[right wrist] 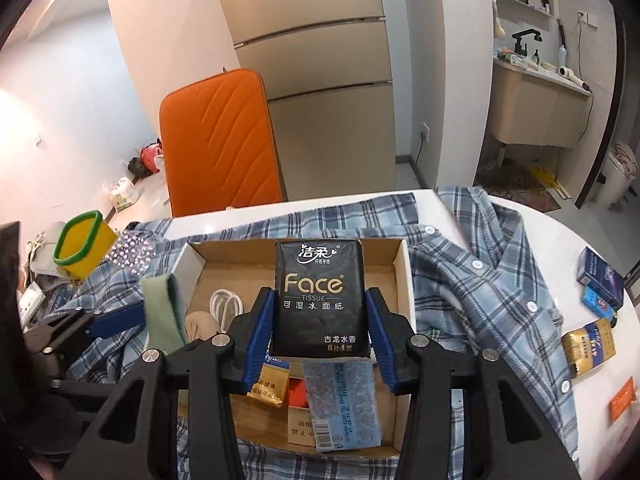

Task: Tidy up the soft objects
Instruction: 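Carry the tissue pack with the right gripper while the left gripper carries the pouch into the box, then open both grippers to release the tissue pack and pouch, then withdraw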

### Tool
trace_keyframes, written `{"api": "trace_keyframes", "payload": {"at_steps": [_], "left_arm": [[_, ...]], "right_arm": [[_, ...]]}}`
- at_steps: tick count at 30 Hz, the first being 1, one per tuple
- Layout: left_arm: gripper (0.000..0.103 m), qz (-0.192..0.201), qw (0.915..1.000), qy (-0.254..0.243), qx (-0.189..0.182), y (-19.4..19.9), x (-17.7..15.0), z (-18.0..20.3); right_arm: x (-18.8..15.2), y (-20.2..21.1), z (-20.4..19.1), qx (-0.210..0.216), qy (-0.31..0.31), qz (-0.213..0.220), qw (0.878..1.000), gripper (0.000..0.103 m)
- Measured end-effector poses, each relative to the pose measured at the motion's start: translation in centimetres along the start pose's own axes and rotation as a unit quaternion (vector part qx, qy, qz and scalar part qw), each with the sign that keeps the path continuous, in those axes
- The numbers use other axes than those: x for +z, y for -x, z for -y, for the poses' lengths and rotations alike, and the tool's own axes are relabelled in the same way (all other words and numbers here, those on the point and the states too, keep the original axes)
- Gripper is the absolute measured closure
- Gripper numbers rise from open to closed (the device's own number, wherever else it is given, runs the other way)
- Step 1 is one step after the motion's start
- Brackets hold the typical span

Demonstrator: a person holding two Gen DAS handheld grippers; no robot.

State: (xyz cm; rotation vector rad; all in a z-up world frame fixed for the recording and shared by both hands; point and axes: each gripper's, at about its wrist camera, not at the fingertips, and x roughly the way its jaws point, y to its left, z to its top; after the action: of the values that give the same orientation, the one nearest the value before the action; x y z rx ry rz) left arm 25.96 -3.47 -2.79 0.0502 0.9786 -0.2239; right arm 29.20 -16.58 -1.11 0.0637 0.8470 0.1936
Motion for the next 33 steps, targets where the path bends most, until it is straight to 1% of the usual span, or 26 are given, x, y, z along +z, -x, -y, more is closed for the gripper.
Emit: {"api": "trace_keyframes", "payload": {"at_steps": [5,8,11,12,14,16,19,21,23,27,33], "left_arm": [[0.028,-0.009,0.9999,-0.007,-0.003,-0.5,-0.6,0.4],[0.028,-0.006,0.9999,-0.005,-0.007,-0.9,-0.6,0.4],[0.026,-0.008,0.9998,-0.015,-0.005,-0.9,-0.8,0.4],[0.025,-0.004,0.9998,-0.019,-0.002,-0.8,-0.8,0.4],[0.012,0.005,0.9997,-0.026,0.002,-0.4,-0.8,0.6],[0.007,0.014,0.9994,-0.030,0.003,0.0,-0.8,0.7],[0.007,0.019,0.9990,-0.041,0.004,0.6,-0.8,1.1],[0.007,0.026,0.9983,-0.049,0.016,1.0,-0.9,1.2],[0.007,0.045,0.9972,-0.049,0.036,1.6,-1.2,1.1],[0.007,0.046,0.9976,-0.048,0.020,2.1,-1.4,0.5],[0.007,0.040,0.9983,-0.038,0.018,1.9,-1.3,0.2]], "right_arm": [[-0.4,-1.5,0.2,0.007,-0.006,-0.020,1.000,0.055],[-0.4,-1.6,0.2,0.009,-0.006,-0.021,1.000,0.055],[-0.5,-1.4,0.1,0.015,-0.005,-0.022,1.000,0.055],[-0.5,-1.4,0.2,0.017,-0.006,-0.022,1.000,0.055],[-0.4,-1.4,0.1,0.024,-0.007,-0.024,0.999,0.055],[-0.5,-1.3,0.0,0.035,-0.010,-0.028,0.999,0.055],[-0.5,-1.0,-0.1,0.051,-0.021,-0.029,0.998,0.055],[-0.6,-0.9,-0.4,0.065,-0.021,-0.032,0.997,0.055],[-0.7,-1.0,-0.6,0.069,-0.021,-0.034,0.997,0.055],[-1.0,-1.2,-1.4,0.078,-0.011,-0.037,0.996,0.055],[-1.2,-0.9,-2.1,0.066,0.001,-0.020,0.998,0.052]]}}
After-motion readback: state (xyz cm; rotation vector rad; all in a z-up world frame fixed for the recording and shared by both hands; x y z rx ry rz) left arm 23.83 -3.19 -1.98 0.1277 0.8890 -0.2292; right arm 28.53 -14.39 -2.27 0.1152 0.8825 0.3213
